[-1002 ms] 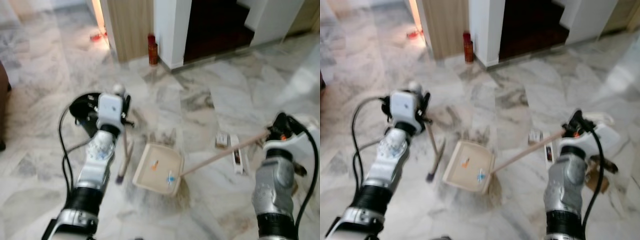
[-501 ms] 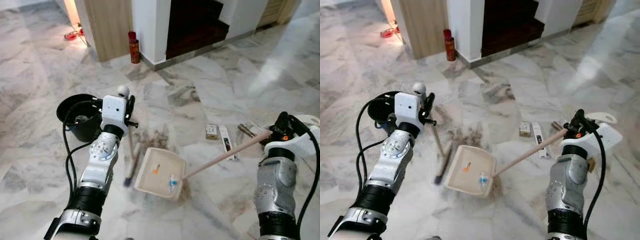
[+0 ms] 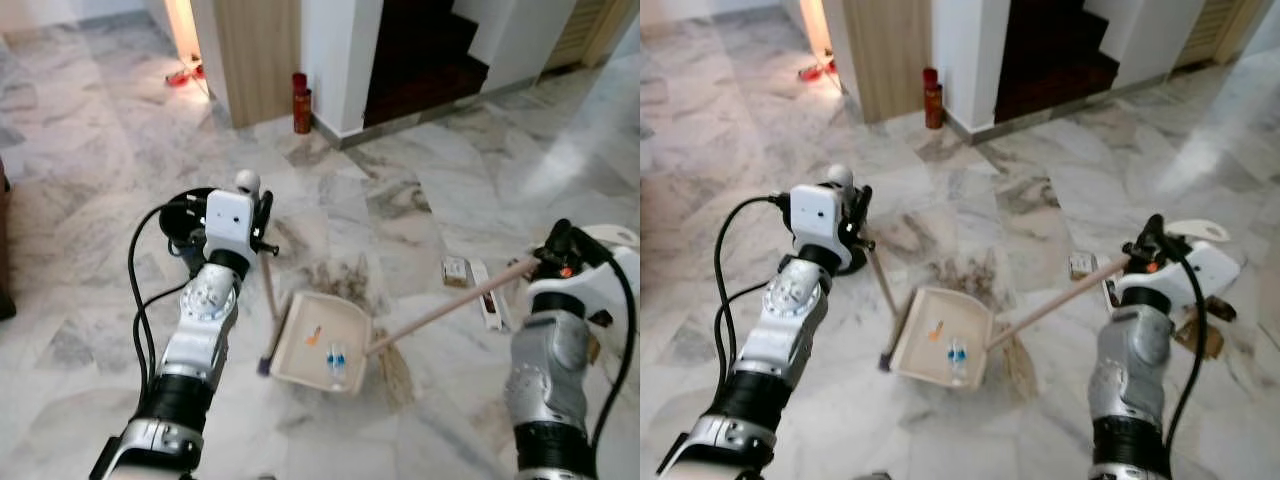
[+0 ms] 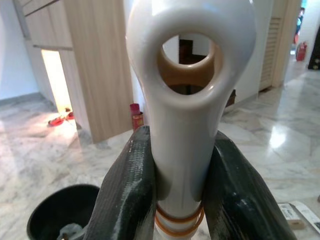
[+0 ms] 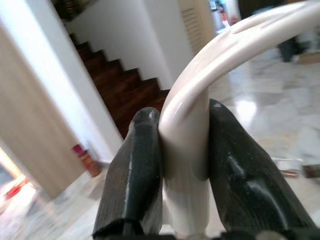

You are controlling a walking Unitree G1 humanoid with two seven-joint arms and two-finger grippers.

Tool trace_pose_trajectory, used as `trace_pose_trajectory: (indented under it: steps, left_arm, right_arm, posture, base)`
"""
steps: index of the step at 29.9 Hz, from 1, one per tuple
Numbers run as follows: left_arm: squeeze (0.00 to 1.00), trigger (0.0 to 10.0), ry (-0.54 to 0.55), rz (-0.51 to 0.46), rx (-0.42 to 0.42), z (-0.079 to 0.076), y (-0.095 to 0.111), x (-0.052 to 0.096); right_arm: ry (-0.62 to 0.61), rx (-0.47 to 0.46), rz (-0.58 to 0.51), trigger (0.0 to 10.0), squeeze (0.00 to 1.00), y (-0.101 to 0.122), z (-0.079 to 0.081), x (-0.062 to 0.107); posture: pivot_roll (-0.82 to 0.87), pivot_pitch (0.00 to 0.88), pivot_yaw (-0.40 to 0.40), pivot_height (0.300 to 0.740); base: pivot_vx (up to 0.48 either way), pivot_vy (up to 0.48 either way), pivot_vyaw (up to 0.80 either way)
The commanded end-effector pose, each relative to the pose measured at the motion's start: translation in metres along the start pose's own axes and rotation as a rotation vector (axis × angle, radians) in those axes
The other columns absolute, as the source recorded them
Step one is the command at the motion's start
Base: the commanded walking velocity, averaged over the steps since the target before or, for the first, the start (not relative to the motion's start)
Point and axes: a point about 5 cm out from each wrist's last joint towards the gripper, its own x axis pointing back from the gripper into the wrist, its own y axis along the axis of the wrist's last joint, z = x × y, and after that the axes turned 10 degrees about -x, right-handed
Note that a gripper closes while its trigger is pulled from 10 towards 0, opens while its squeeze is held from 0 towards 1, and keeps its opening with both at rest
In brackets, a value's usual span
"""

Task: Sweep floor

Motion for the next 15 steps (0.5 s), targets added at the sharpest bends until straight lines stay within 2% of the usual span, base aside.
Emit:
trace_pose_trajectory:
  steps: [1, 15]
  left_arm:
    - [0.0, 10.0, 0.013, -0.049, -0.036, 0.0045, 0.0107, -0.0027]
    - [0.0, 10.0, 0.017, -0.044, -0.037, 0.0045, 0.01, -0.0019]
  right_arm:
    - [0.005, -0.042, -0.064, 10.0, 0.0, 0.0131, 0.0034, -0.0057]
    - [0.002, -0.045, -0.071, 10.0, 0.0, 0.0162, 0.0021, -0.0066]
  posture:
    - [0.14, 0.08, -0.021, 0.74]
    - [0.14, 0.095, -0.028, 0.74]
  base:
    - [0.0, 0.292, 0.0]
    - [0.0, 0.296, 0.0]
